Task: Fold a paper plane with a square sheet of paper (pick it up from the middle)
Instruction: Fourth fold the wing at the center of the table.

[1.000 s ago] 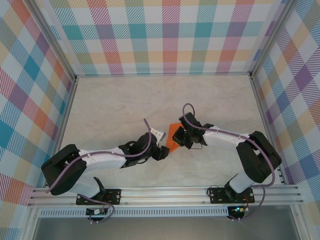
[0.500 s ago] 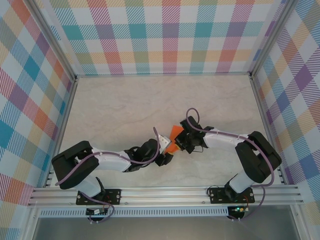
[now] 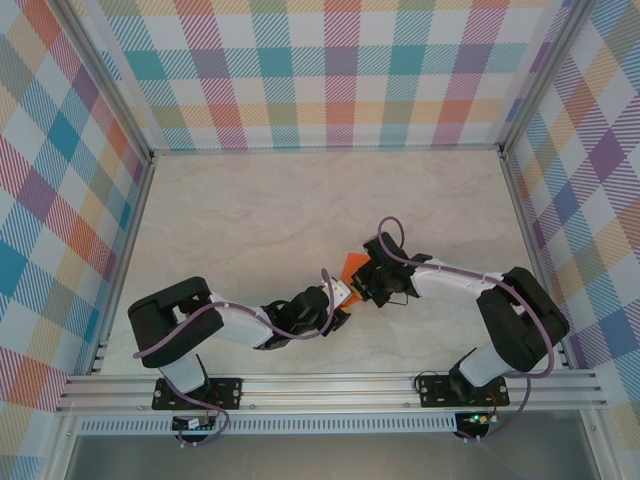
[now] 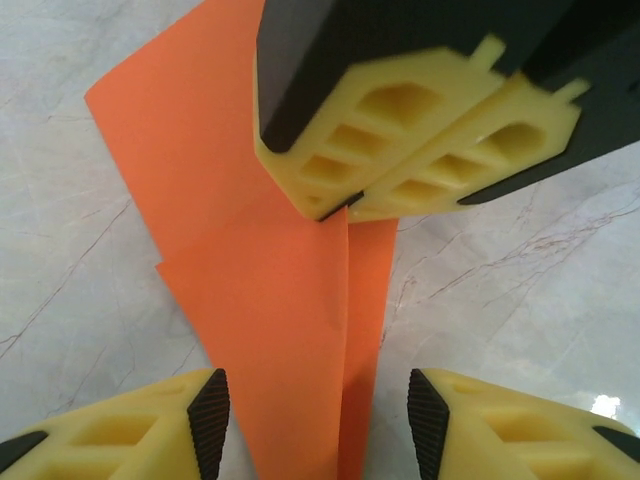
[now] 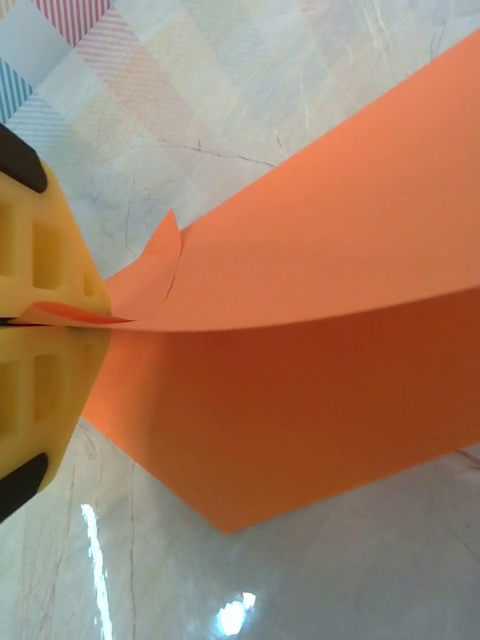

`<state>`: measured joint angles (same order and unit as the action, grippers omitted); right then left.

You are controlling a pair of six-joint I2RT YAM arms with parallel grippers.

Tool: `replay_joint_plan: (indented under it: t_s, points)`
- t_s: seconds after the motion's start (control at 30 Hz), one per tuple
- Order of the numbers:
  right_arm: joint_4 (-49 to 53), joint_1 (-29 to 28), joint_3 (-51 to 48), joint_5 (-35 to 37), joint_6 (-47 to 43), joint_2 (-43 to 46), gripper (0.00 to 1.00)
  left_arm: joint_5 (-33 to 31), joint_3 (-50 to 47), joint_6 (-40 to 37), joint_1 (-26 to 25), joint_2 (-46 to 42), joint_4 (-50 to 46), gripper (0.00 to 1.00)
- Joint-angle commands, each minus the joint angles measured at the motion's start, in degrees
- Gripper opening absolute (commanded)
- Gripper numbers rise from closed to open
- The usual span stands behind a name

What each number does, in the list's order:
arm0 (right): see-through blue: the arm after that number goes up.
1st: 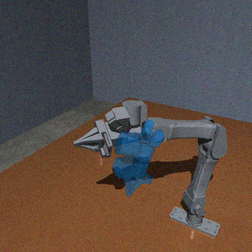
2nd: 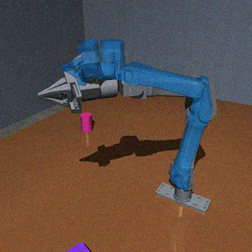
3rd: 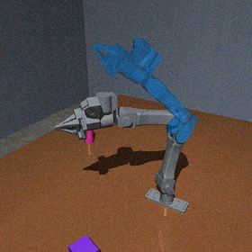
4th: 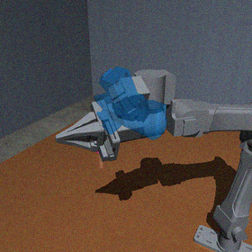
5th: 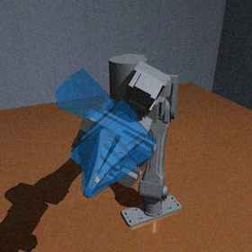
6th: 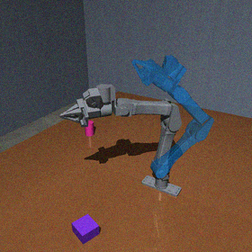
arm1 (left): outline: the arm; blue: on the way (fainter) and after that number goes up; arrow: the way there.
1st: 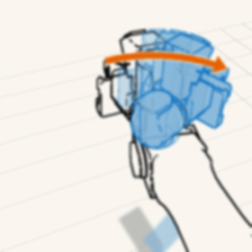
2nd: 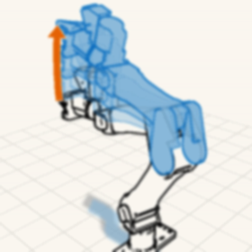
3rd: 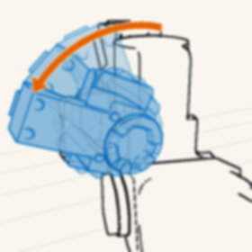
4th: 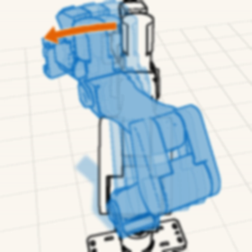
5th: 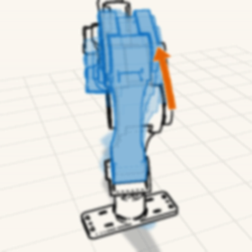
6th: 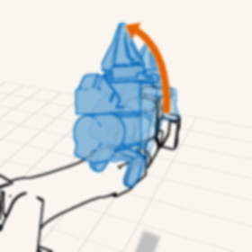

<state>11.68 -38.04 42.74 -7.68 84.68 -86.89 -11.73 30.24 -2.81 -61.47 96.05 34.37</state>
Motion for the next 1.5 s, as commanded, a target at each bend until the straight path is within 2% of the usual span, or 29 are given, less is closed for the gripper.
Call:
replay_joint_plan:
  t_s: [0.0,0.27,0.43,0.6,0.77,0.87,1.23,1.37,1.47]
  points:
    - [0.5,0.5,-0.8,-1.0,0.9,1.3,0.08,-2.5,0.0,-2.5,-1.0,1.7,4.2,0.5]
    - [0.5,0.8,-0.6,-1.9,0.3,0.7,0.11,-4.2,0.3,-3.5,-1.1,2.9,5.4,0.38]
    - [0.2,1.2,-0.5,-2.5,-0.5,0.9,0.19,-3.4,0.4,-2.8,-1.1,3.4,5.0,0.27]
    - [0.4,2.2,-0.6,-2.6,-2.9,2.1,0.31,-3.1,0.4,-0.9,-1.1,3.7,4.2,0.15]
    - [1.8,3.6,-0.7,-0.6,-9.8,6.5,0.5,-1.8,0.3,2.4,-1.1,3.5,3.4,0.12]
    - [2.9,4.8,-1.0,0.3,-15.0,9.1,0.56,-0.7,0.1,5.1,-1.1,3.2,3.1,0.12]
    - [-0.6,7.5,-6.0,-0.5,-29.9,15.1,0.54,3.3,0.3,21.9,0.7,1.8,2.0,0.1]
    - [-2.3,7.8,-6.4,-3.2,-32.6,13.6,0.51,4.8,0.3,27.2,1.6,1.2,1.8,0.09]
    - [-3.0,7.8,-5.7,-5.6,-33.3,10.9,0.45,5.4,0.0,29.5,2.3,0.6,1.8,0.08]
